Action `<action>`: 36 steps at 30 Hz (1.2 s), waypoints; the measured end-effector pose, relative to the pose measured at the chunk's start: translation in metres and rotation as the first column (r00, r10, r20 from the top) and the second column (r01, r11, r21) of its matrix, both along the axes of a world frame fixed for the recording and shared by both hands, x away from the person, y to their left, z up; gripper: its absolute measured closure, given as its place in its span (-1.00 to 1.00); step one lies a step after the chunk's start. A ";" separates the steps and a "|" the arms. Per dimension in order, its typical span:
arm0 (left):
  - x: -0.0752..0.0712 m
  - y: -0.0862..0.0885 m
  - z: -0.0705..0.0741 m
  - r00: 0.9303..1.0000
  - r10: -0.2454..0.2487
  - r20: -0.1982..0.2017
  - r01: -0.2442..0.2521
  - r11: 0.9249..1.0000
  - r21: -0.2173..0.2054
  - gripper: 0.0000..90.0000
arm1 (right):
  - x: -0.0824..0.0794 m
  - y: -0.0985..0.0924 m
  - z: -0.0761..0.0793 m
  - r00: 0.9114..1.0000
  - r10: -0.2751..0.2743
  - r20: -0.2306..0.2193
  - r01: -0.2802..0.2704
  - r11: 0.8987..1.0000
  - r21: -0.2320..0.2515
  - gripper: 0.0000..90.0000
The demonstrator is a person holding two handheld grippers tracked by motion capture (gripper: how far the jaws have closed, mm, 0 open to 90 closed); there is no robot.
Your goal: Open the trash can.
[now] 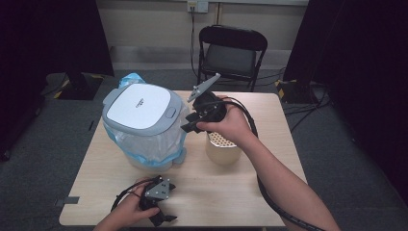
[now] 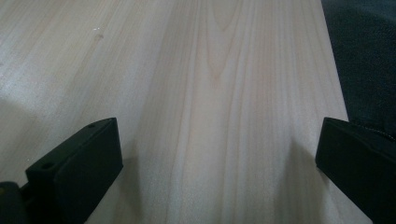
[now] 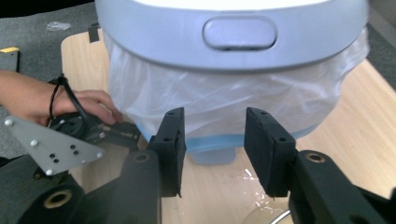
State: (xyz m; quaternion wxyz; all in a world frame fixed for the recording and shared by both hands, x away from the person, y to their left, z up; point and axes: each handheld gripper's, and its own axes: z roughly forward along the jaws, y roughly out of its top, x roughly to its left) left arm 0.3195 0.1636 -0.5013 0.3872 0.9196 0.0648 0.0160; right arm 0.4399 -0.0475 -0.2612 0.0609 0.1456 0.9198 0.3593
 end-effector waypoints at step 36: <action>0.000 0.000 0.000 1.000 0.000 0.001 0.000 1.000 -0.002 -1.00 | 0.021 0.031 0.029 1.000 -0.023 0.013 0.023 0.999 0.035 0.77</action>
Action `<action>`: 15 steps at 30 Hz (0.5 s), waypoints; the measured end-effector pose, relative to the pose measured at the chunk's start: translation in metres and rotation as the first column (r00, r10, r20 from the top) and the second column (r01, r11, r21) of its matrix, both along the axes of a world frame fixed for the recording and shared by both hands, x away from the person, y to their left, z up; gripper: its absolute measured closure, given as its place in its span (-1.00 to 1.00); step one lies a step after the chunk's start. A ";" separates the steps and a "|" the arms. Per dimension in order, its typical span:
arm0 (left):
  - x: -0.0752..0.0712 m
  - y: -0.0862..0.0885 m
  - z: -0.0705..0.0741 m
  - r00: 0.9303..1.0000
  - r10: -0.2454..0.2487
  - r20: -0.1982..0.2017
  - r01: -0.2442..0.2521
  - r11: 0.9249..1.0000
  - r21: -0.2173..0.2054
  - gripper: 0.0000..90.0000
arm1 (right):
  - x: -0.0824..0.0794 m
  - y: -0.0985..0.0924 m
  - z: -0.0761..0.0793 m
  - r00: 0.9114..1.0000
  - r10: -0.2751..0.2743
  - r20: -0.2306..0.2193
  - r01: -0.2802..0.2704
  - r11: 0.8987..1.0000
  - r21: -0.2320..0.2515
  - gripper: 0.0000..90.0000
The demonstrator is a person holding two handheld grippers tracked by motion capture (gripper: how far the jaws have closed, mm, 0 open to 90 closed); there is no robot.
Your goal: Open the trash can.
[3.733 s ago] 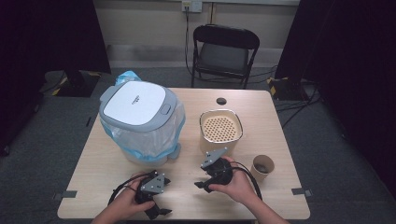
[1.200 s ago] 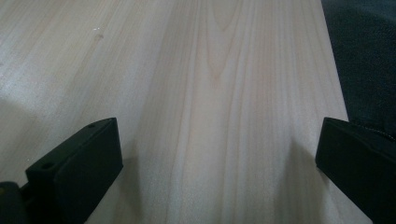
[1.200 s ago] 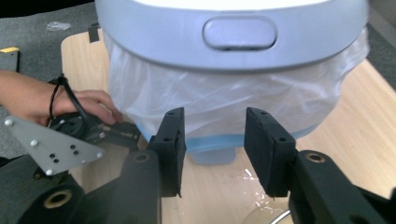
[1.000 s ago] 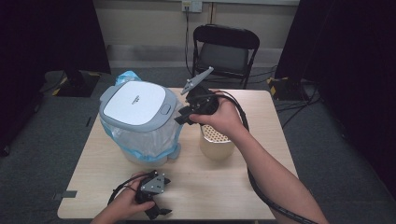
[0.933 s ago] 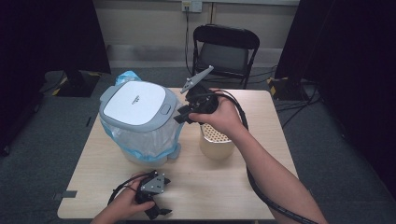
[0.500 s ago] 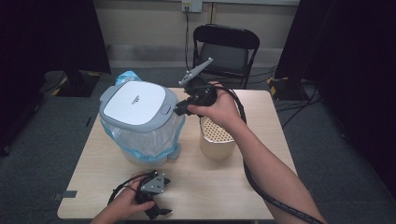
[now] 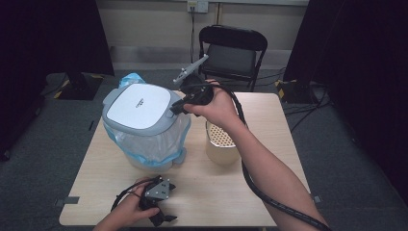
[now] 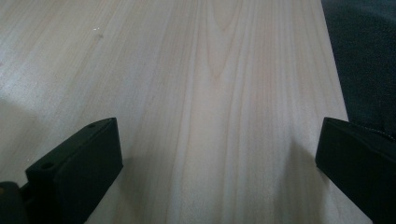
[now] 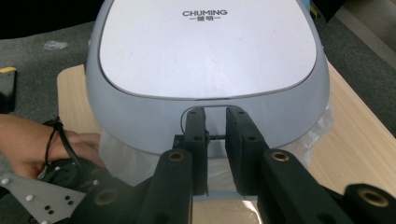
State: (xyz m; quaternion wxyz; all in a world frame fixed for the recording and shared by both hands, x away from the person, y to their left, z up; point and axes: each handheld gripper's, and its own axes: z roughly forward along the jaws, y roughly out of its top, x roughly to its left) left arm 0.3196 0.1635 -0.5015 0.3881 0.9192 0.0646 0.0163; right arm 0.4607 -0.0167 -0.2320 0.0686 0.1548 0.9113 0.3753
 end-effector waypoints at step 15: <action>0.000 0.000 0.000 1.000 0.000 -0.002 0.000 1.000 -0.001 -1.00 | 0.009 0.011 -0.009 1.000 -0.007 0.005 0.007 1.000 0.004 0.84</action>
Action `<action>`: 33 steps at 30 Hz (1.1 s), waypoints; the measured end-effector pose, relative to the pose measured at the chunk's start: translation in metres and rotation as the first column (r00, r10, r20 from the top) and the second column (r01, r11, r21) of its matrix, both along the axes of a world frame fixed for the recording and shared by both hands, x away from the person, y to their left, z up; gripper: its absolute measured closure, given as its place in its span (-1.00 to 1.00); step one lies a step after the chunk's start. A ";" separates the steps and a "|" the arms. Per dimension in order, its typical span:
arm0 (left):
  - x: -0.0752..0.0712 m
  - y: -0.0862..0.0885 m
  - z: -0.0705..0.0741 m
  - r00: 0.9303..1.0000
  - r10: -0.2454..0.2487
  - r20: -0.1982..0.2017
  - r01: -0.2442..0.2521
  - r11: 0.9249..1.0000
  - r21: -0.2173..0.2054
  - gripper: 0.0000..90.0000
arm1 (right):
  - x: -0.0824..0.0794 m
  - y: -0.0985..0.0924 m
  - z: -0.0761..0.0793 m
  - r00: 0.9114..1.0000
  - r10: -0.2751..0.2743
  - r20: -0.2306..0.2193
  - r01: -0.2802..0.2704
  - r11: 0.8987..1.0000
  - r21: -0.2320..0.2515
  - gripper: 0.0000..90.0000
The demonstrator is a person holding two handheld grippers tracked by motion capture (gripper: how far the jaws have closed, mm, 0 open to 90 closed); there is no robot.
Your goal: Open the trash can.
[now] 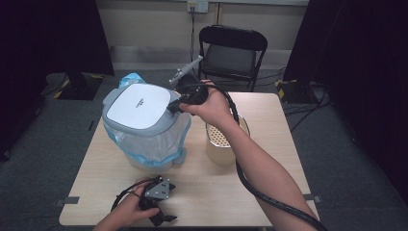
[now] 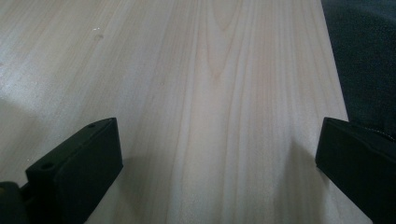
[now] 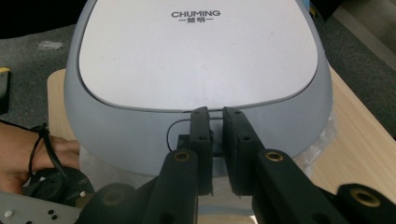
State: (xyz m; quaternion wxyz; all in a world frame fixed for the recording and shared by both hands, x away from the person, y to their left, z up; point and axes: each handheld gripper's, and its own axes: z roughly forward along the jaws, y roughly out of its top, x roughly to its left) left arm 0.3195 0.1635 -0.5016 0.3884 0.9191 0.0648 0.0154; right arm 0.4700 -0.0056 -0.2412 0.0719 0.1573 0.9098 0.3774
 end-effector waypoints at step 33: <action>0.000 0.000 0.000 1.000 0.000 0.001 0.000 1.000 0.002 -1.00 | -0.010 -0.028 0.001 0.998 -0.056 0.009 0.056 0.998 0.035 -0.09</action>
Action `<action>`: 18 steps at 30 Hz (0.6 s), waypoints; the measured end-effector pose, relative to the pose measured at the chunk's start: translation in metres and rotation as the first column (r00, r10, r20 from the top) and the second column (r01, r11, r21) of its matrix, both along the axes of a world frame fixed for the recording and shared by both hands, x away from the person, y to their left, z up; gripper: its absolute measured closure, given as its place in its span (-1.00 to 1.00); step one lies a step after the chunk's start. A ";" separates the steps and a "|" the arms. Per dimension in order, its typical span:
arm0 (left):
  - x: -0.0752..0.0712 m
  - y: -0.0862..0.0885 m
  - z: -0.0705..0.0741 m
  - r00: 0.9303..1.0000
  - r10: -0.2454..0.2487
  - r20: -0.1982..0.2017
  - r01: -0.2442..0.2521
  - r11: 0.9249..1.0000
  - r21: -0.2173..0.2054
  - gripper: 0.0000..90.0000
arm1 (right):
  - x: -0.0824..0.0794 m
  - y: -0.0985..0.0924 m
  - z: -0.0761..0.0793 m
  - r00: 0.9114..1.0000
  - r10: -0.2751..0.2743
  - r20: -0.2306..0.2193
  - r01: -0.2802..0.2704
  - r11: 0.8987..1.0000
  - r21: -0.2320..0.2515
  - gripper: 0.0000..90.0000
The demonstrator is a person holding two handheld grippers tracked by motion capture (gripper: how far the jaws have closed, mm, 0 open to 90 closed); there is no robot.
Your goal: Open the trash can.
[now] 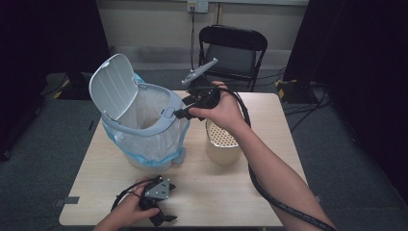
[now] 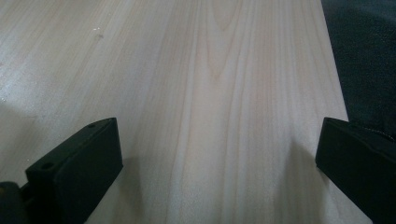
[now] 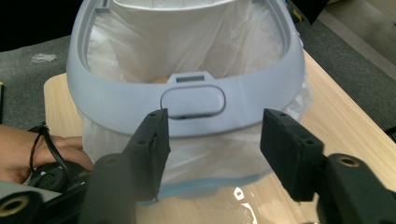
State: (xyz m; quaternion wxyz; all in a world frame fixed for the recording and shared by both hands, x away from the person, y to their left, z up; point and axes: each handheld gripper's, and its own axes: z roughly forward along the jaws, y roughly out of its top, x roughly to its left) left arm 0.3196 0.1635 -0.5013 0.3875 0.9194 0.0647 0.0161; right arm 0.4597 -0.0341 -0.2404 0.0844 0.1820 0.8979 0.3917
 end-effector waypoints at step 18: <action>0.000 0.000 0.000 1.000 0.001 0.004 -0.001 1.000 0.003 -1.00 | -0.012 -0.038 -0.018 0.999 -0.036 -0.001 0.036 0.999 0.021 -0.44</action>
